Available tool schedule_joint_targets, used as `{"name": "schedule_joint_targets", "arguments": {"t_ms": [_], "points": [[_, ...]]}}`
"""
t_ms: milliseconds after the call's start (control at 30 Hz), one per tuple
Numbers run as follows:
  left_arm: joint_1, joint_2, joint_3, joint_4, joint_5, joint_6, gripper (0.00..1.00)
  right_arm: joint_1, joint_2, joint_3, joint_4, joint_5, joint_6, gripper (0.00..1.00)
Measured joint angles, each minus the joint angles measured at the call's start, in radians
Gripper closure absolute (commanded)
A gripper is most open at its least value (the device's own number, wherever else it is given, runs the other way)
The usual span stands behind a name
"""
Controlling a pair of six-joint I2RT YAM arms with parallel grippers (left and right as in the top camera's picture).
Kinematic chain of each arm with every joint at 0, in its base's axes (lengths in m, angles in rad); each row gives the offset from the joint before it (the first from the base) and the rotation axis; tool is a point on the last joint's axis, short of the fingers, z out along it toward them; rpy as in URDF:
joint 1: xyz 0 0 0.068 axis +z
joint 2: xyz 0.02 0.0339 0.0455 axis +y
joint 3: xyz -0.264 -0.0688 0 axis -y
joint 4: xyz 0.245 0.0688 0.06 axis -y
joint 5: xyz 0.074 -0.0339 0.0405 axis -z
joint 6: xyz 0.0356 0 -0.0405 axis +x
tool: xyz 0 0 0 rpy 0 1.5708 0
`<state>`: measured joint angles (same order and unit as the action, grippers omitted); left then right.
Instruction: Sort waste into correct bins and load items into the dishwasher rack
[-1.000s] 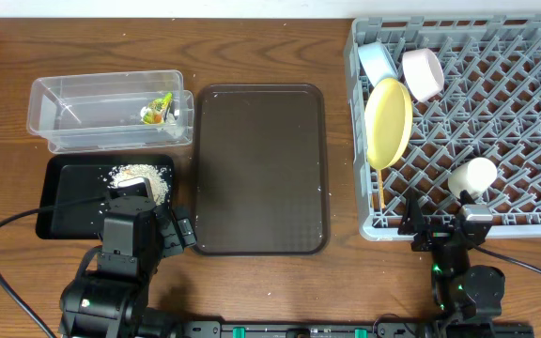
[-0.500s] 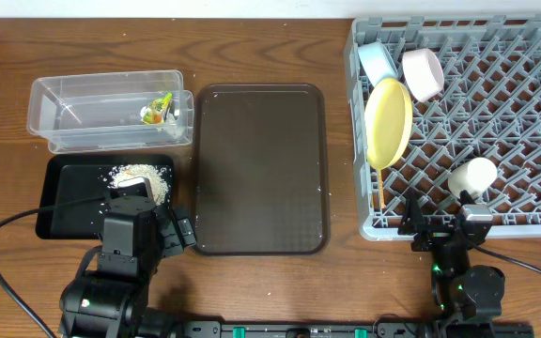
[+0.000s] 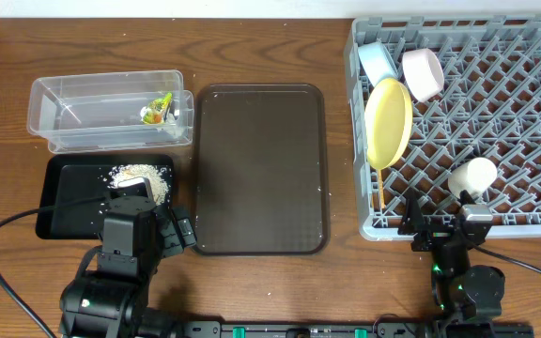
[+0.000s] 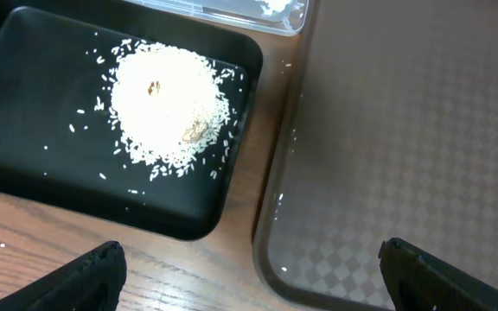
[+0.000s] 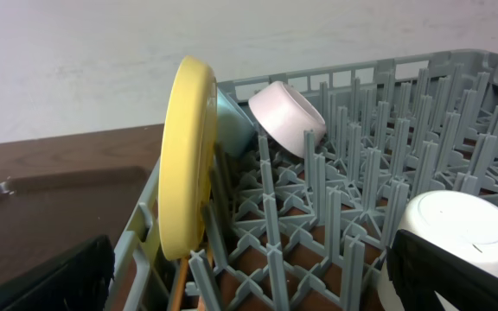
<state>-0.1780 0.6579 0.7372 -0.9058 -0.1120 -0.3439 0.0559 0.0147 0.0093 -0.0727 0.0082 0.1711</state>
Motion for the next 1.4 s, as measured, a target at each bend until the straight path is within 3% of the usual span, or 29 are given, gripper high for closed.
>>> {"name": "schedule_joint_targets", "arguments": {"t_ms": [267, 667, 1033, 1200, 1400], "points": [[0.007, -0.119, -0.034, 0.026, 0.0, 0.019, 0.04, 0.0, 0.0, 0.0, 0.0, 0.0, 0.0, 0.01], [0.082, -0.445, -0.43, 0.503, 0.0, 0.087, 0.04, 0.0, 0.0, 0.0, 0.0, 0.0, 0.0, 0.01], [0.121, -0.641, -0.679, 0.845, 0.007, 0.163, 0.04, 0.0, 0.0, 0.0, 0.0, 0.0, 0.0, 0.01], [0.124, -0.647, -0.71, 0.911, 0.016, 0.245, 0.04, 0.0, 0.0, 0.0, 0.0, 0.0, 0.0, 0.01], [0.124, -0.648, -0.716, 0.881, 0.074, 0.332, 0.04, 0.0, 0.0, 0.0, 0.001, 0.0, 0.0, 0.01]]}}
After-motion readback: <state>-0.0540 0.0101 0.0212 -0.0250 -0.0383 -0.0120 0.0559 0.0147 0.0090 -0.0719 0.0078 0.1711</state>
